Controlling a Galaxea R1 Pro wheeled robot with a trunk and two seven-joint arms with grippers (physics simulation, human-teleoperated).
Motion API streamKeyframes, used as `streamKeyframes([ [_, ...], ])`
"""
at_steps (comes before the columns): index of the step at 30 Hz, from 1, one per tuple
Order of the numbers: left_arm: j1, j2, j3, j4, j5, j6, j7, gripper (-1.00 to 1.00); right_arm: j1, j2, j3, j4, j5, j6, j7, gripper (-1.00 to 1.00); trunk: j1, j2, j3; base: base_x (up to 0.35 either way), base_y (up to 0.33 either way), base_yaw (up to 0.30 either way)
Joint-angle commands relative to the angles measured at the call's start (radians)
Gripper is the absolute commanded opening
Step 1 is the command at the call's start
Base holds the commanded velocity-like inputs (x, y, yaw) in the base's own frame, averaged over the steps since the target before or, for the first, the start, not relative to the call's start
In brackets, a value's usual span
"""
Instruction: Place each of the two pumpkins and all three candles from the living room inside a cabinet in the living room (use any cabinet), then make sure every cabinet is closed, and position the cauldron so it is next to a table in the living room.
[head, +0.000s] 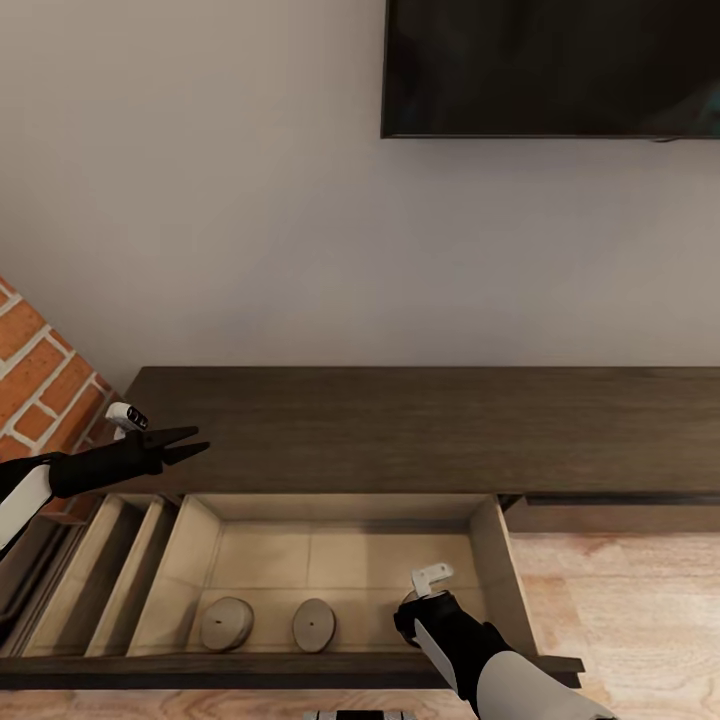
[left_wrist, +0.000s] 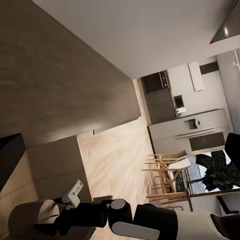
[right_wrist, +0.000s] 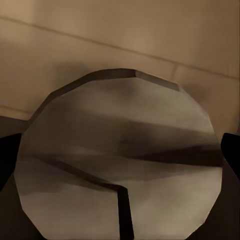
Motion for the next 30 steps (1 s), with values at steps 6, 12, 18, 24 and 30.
streamKeyframes([
  [6,0.0,0.0,0.0,0.0,0.0,0.0,0.0,1.0,0.0,0.0,0.0,0.0,0.0,0.0,-0.001,-1.0,0.023,-0.042,-0.019,0.0,0.0,0.0],
  [12,0.0,0.0,0.0,0.0,0.0,0.0,0.0,1.0,0.0,0.0,0.0,-0.001,0.0,-0.001,0.0,-1.0,0.046,-0.084,-0.038,0.0,0.0,0.0],
  [18,0.0,0.0,0.0,0.0,0.0,0.0,0.0,1.0,0.0,0.0,0.0,-0.001,0.0,-0.002,0.001,-1.0,0.069,-0.126,-0.056,0.0,0.0,0.0],
  [24,0.0,0.0,0.0,0.0,0.0,0.0,0.0,1.0,0.0,0.0,0.0,-0.003,0.001,-0.004,0.001,-1.0,0.081,-0.147,-0.066,0.0,0.0,0.0],
  [30,0.0,0.0,0.0,0.0,0.0,0.0,0.0,1.0,0.0,0.0,0.0,-0.005,0.0,-0.006,0.001,-1.0,0.081,-0.147,-0.066,0.0,0.0,0.0],
])
